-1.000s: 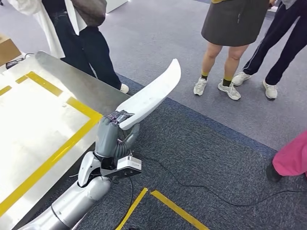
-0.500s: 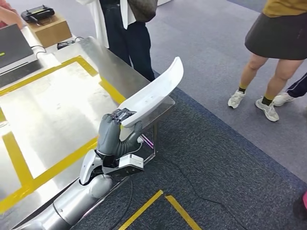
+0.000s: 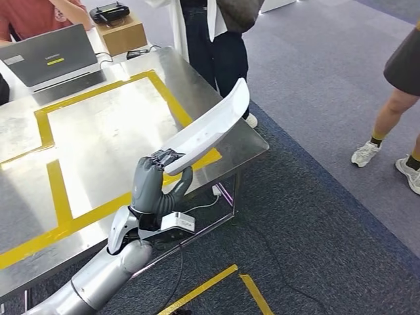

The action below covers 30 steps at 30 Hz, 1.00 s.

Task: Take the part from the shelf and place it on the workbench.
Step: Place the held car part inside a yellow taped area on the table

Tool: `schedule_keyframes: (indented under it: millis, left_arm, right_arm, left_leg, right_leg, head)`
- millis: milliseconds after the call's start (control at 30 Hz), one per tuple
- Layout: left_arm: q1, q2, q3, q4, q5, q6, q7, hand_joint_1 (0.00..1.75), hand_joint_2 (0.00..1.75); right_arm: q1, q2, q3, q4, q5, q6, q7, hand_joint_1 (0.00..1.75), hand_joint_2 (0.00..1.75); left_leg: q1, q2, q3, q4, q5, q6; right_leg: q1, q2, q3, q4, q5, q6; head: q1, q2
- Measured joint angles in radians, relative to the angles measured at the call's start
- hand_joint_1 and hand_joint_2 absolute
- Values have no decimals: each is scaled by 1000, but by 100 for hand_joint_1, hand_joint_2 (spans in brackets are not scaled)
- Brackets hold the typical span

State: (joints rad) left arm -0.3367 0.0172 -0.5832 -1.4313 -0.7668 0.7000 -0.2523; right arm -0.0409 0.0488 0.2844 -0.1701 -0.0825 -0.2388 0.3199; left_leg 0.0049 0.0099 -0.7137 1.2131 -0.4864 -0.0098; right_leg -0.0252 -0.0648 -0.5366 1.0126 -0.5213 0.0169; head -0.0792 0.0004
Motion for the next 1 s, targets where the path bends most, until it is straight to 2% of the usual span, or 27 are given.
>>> schedule_keyframes:
  millis: [67,100,133,200,233,267,300,333,367,400,433,467,500,533,567,600,633,700,733,800,833,900,933,967,1000]
  left_arm:
    - [-3,-1,0,0,0,0,-1,175,175]
    - [-5,-1,-1,0,0,0,-2,175,175]
    - [-6,-1,-1,0,0,0,-2,175,175]
    - [-7,-1,-2,1,0,0,-5,175,175]
    - [-8,-1,-2,1,0,0,-7,175,175]
    - [-10,-2,-2,2,0,0,-10,175,175]
    - [-13,-4,-2,2,-1,0,-12,175,175]
    - [-16,-6,-2,4,-2,0,-15,175,175]
    - [-17,-9,-2,5,-2,0,-16,175,175]
    - [-17,-10,-2,8,-3,0,-17,175,175]
    - [-17,-11,-3,11,-3,0,-17,175,175]
    - [-17,-11,-3,13,-3,0,-18,175,175]
    - [-17,-11,-3,15,-3,0,-18,175,175]
    - [-17,-11,-3,17,-4,0,-18,175,175]
    - [-18,-12,-3,18,-4,0,-18,175,175]
    - [-19,-13,-3,18,-4,0,-18,175,175]
    - [-19,-14,-4,19,-5,0,-18,175,175]
    - [-19,-14,-3,21,-6,0,-20,175,175]
    - [-20,-13,-3,21,-6,0,-20,175,175]
    - [-23,-13,-3,22,-6,0,-21,175,175]
    - [-25,-13,-3,24,-6,0,-22,175,175]
    - [-26,-14,-6,28,-4,0,-23,175,175]
    - [-26,-14,-7,30,-3,0,-23,175,175]
    - [-26,-13,-7,33,-2,0,-24,175,175]
    - [-26,-13,-8,34,-1,0,-24,175,175]
  right_arm:
    - [-1,0,0,0,0,0,0,0,0]
    - [-1,0,0,0,0,0,0,0,0]
    - [-2,0,0,0,0,0,0,0,0]
    - [-3,0,0,0,0,1,0,0,0]
    - [-4,0,0,0,0,2,0,0,0]
    - [-5,0,0,-1,0,2,0,0,0]
    - [-5,0,0,-1,0,2,0,0,0]
    - [-5,0,0,-1,1,2,0,0,0]
    - [-4,0,0,-1,1,1,-1,0,0]
    - [-3,0,0,-1,1,1,0,0,0]
    - [-2,0,0,-1,1,1,0,0,0]
    - [-1,0,0,-1,1,1,0,0,0]
    - [0,0,0,-1,1,1,0,0,0]
    - [1,0,0,-1,1,1,0,0,0]
    - [2,0,0,0,1,1,0,0,0]
    - [2,0,0,0,2,1,0,0,0]
    - [2,0,0,0,2,0,0,0,0]
    - [0,0,1,0,2,-1,0,0,0]
    - [0,-1,0,0,1,-1,1,0,0]
    - [2,-1,0,0,1,-2,1,0,0]
    - [3,-2,0,0,1,-2,1,0,0]
    - [5,-2,0,0,1,-2,1,0,0]
    - [6,-2,0,0,1,-2,1,0,0]
    - [6,-2,0,0,1,-2,1,0,0]
    - [6,-2,0,0,0,-2,1,0,0]
  left_leg:
    - [-11,46,66,-130,44,11]
    - [-18,63,83,-166,49,17]
    - [-24,69,87,-178,44,23]
    - [-23,46,89,-187,46,34]
    - [-20,33,92,-193,48,41]
    - [-17,20,95,-199,50,47]
    - [-14,8,98,-203,52,52]
    - [-14,-4,98,-203,51,55]
    - [-15,-17,98,-203,51,58]
    - [-16,-32,98,-203,50,59]
    - [-16,-47,99,-202,49,60]
    - [-16,-64,100,-201,49,59]
    - [-16,-80,102,-199,47,57]
    - [-14,-95,103,-196,45,55]
    - [-15,-108,101,-191,42,51]
    - [-13,-120,97,-188,42,45]
    - [-11,-131,93,-186,42,39]
    - [-7,-149,88,-186,45,27]
    - [-8,-135,85,-179,41,22]
    - [-11,-77,58,-120,8,11]
    - [-11,-45,30,-59,-21,6]
    - [-5,-23,-35,67,-68,0]
    - [-3,-19,-51,97,-70,-2]
    - [-1,-16,-47,86,-52,-3]
    - [0,-9,-23,36,-20,-1]
  right_leg:
    - [3,-23,9,-1,-8,8]
    - [6,-34,12,-2,-11,14]
    - [8,-45,15,-5,-14,19]
    - [8,-61,23,-12,-19,31]
    - [6,-45,23,-7,-28,36]
    - [4,-17,13,16,-44,39]
    - [2,18,-10,62,-68,41]
    - [2,46,-45,131,-98,41]
    - [3,59,-86,204,-123,42]
    - [4,63,-123,261,-136,42]
    - [5,64,-144,282,-127,42]
    - [5,67,-144,258,-95,41]
    - [4,75,-127,200,-50,40]
    - [2,97,-102,132,-11,38]
    - [-1,121,-75,68,15,36]
    - [-2,140,-56,29,25,33]
    - [-2,151,-45,12,23,29]
    - [1,133,-36,4,22,19]
    - [1,120,-31,0,23,13]
    - [0,92,-20,-8,23,2]
    - [2,77,-17,-9,21,-2]
    - [4,46,-12,-9,16,-6]
    - [5,30,-10,-9,13,-7]
    - [5,15,-7,-9,10,-6]
    - [5,2,-2,-9,7,-4]
  head:
    - [0,0]
    - [0,0]
    - [0,0]
    - [1,0]
    - [1,0]
    - [3,0]
    - [7,0]
    - [9,0]
    - [11,0]
    - [12,0]
    - [12,0]
    - [12,0]
    - [12,0]
    - [12,0]
    - [12,0]
    - [12,0]
    - [11,0]
    - [11,0]
    - [9,0]
    - [4,0]
    - [1,0]
    - [0,0]
    - [0,0]
    - [0,0]
    - [0,0]
